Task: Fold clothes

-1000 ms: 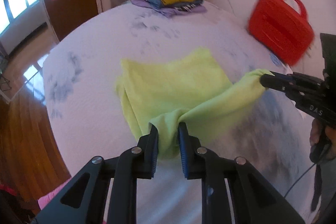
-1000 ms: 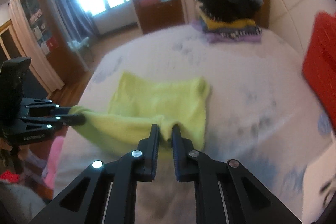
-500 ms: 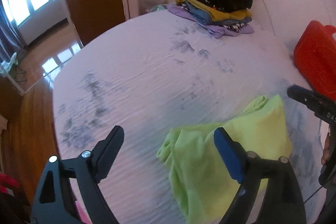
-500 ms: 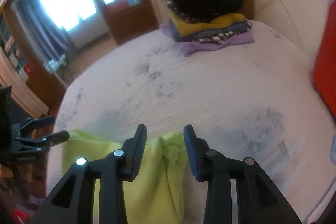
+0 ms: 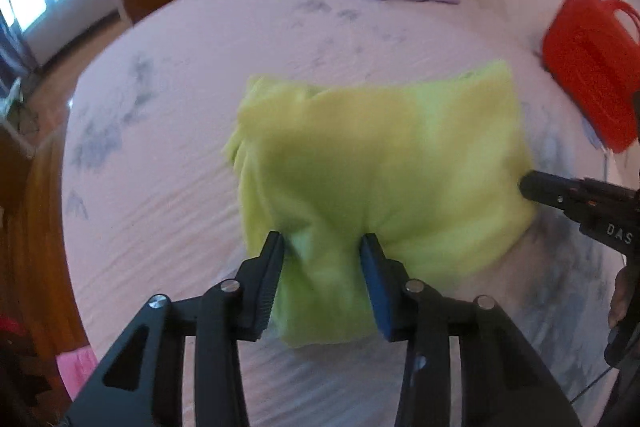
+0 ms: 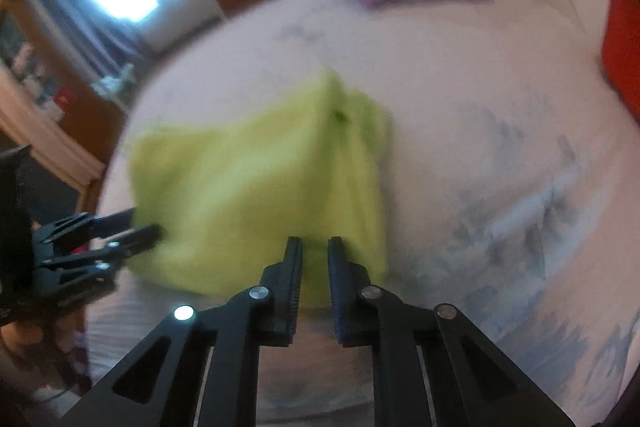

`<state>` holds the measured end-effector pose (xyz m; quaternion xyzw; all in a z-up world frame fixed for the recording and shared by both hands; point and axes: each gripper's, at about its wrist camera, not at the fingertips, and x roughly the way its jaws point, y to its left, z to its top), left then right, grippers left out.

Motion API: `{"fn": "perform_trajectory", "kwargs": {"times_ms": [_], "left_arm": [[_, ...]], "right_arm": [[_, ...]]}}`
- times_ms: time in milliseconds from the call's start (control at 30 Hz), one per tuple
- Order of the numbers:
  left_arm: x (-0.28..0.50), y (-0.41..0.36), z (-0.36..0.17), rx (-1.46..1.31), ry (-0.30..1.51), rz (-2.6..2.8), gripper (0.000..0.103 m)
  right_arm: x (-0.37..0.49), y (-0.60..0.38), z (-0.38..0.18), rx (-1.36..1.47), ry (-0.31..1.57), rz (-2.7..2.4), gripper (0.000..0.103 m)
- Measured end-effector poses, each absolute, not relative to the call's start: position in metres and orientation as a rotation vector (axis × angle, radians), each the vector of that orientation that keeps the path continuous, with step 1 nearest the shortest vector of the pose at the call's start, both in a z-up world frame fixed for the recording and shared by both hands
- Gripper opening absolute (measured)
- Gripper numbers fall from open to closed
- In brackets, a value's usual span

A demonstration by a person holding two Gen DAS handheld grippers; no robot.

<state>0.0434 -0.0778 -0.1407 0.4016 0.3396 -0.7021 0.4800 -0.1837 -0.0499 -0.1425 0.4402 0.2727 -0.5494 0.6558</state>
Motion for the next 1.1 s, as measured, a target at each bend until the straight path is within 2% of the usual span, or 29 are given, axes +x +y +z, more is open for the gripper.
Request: {"fn": "perform_trajectory", "kwargs": {"times_ms": [33, 133, 167, 200, 267, 433, 467, 533, 567, 600, 633, 767, 833, 900, 933, 967, 1000, 1100], "left_arm": [[0.046, -0.080, -0.139, 0.982, 0.846, -1.714, 0.042], [0.055, -0.088, -0.119, 0.927, 0.911, -1.742, 0.043], [0.055, -0.093, -0.113, 0.901, 0.906, -1.746, 0.046], [0.055, -0.098, -0.108, 0.879, 0.896, -1.748, 0.057], [0.055, -0.108, -0.097, 0.836, 0.878, -1.750, 0.070], [0.051, -0.138, -0.107, 0.840, 0.867, -1.703, 0.070], [0.049, -0.141, -0.110, 0.851, 0.865, -1.700, 0.069], [0.047, -0.145, -0.120, 0.858, 0.854, -1.678, 0.055], [0.046, -0.148, -0.125, 0.865, 0.857, -1.666, 0.045], [0.045, -0.150, -0.130, 0.871, 0.859, -1.654, 0.041], [0.045, -0.152, -0.133, 0.868, 0.861, -1.646, 0.041], [0.045, -0.158, -0.140, 0.852, 0.861, -1.622, 0.041], [0.050, -0.160, -0.142, 0.836, 0.877, -1.609, 0.047], [0.058, -0.162, -0.142, 0.813, 0.907, -1.586, 0.071], [0.064, -0.162, -0.141, 0.798, 0.925, -1.575, 0.073], [0.066, -0.156, -0.135, 0.788, 0.920, -1.583, 0.074], [0.069, -0.150, -0.129, 0.779, 0.910, -1.594, 0.074], [0.072, -0.129, -0.114, 0.766, 0.882, -1.634, 0.074]], "right_arm": [[-0.187, -0.052, -0.148, 1.019, 0.630, -1.260, 0.002], [-0.198, -0.053, -0.134, 0.997, 0.613, -1.336, 0.002], [-0.199, -0.055, -0.123, 0.973, 0.576, -1.326, 0.006], [-0.200, -0.056, -0.112, 0.949, 0.540, -1.317, 0.008], [-0.198, -0.063, -0.100, 0.929, 0.524, -1.299, 0.018], [-0.193, -0.094, -0.101, 0.948, 0.514, -1.271, 0.018], [-0.191, -0.100, -0.104, 0.954, 0.520, -1.261, 0.018], [-0.191, -0.110, -0.113, 0.966, 0.539, -1.244, 0.018], [-0.189, -0.116, -0.117, 0.980, 0.546, -1.219, 0.018], [-0.188, -0.122, -0.121, 0.994, 0.552, -1.195, 0.016], [-0.188, -0.126, -0.127, 0.998, 0.573, -1.213, 0.004], [-0.202, -0.138, -0.149, 1.088, 0.527, -1.270, 0.004], [-0.206, -0.138, -0.153, 1.094, 0.494, -1.292, 0.004], [-0.211, -0.134, -0.151, 1.112, 0.457, -1.315, 0.004], [-0.214, -0.132, -0.150, 1.120, 0.438, -1.327, 0.006], [-0.216, -0.128, -0.144, 1.108, 0.414, -1.361, 0.015], [-0.218, -0.123, -0.139, 1.095, 0.391, -1.394, 0.017], [-0.217, -0.098, -0.116, 1.032, 0.362, -1.410, 0.017]]}}
